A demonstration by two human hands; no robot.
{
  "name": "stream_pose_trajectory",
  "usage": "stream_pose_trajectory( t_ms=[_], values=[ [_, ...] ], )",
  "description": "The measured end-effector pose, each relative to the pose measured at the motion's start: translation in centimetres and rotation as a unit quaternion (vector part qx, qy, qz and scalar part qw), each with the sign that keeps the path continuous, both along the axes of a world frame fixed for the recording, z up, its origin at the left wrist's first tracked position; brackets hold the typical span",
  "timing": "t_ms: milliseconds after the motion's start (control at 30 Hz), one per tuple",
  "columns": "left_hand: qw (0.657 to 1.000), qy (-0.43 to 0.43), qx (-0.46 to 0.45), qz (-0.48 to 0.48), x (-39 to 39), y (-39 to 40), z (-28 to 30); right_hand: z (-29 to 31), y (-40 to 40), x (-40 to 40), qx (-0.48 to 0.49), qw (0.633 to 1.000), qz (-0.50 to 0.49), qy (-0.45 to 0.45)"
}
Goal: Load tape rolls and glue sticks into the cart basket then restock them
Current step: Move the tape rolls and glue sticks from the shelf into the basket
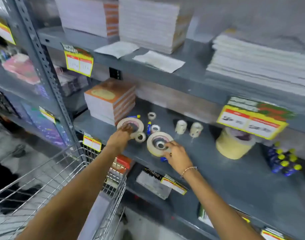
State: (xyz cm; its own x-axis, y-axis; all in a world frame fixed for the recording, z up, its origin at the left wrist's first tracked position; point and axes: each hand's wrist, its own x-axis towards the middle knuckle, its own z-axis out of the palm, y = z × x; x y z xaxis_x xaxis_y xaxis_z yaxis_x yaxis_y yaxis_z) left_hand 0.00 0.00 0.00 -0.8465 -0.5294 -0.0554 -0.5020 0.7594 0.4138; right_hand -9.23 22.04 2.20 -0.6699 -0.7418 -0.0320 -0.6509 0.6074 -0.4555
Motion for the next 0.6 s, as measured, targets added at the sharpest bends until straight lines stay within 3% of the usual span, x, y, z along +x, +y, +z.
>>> stream_pose_trajectory(
  t_ms=[100, 267, 333, 433, 600],
  values=[
    [0.998, -0.021, 0.047, -0.02, -2.1, -2.4, -0.9, -1.8, -3.7, -1.6, 0.057, 0.998, 0.015, 0.0],
    [0.995, -0.052, -0.035, -0.073, -3.1, -4.8, -3.5, -3.8, -6.3, -2.0, 0.13, 0.991, -0.005, 0.031],
    [0.994, -0.051, -0.012, -0.093, -3.4, -5.2, -3.7, -4.1, -6.4, -2.2, 0.144, 0.987, -0.006, 0.071],
    [0.993, -0.055, -0.014, -0.104, -3.3, -5.3, -3.6, -3.9, -6.4, -2.4, 0.131, 0.985, -0.008, 0.115],
    [0.996, -0.048, -0.004, -0.079, -2.9, -4.1, -2.6, -2.5, -5.9, -2.9, 0.079, 0.993, -0.022, 0.089]
  ],
)
